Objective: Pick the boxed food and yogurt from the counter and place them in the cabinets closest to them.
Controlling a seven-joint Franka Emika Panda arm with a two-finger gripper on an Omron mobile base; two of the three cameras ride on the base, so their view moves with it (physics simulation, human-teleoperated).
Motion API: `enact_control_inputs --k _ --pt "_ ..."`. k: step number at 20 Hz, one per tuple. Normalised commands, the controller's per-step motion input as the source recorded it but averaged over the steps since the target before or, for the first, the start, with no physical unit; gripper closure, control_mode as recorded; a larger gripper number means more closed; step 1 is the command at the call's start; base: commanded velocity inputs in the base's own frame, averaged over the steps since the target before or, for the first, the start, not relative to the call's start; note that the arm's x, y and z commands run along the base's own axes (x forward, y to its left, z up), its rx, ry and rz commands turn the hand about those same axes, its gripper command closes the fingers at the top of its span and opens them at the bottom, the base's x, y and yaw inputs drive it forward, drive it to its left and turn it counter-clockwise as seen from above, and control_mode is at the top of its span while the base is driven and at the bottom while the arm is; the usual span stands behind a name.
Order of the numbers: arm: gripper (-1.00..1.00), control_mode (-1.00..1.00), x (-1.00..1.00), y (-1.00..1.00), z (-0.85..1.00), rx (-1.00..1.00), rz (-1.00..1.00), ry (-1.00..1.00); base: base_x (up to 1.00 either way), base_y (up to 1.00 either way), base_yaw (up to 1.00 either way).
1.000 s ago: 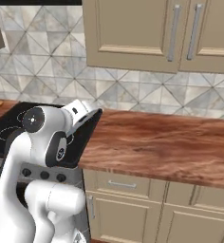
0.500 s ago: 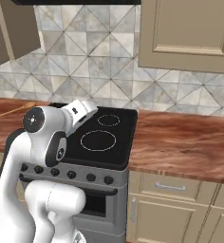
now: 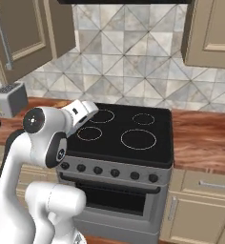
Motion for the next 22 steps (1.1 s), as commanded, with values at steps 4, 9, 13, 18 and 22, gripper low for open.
enact_control_inputs --k 4,9,13,18,22 --pt "-1.0 1.0 0.0 0.0 0.0 0.0 0.0 0.0 -0.28 0.78 0.0" --pt "-1.0 1.0 0.0 0.0 0.0 0.0 0.0 0.0 -0.28 0.78 0.0" --pt "-1.0 1.0 0.0 0.0 0.0 0.0 0.0 0.0 -0.25 0.8 0.0" --pt "-1.0 1.0 0.0 0.0 0.0 0.0 0.0 0.0 -0.25 0.81 0.0" --pt "-1.0 1.0 0.0 0.0 0.0 0.0 0.0 0.0 -0.24 0.82 0.0"
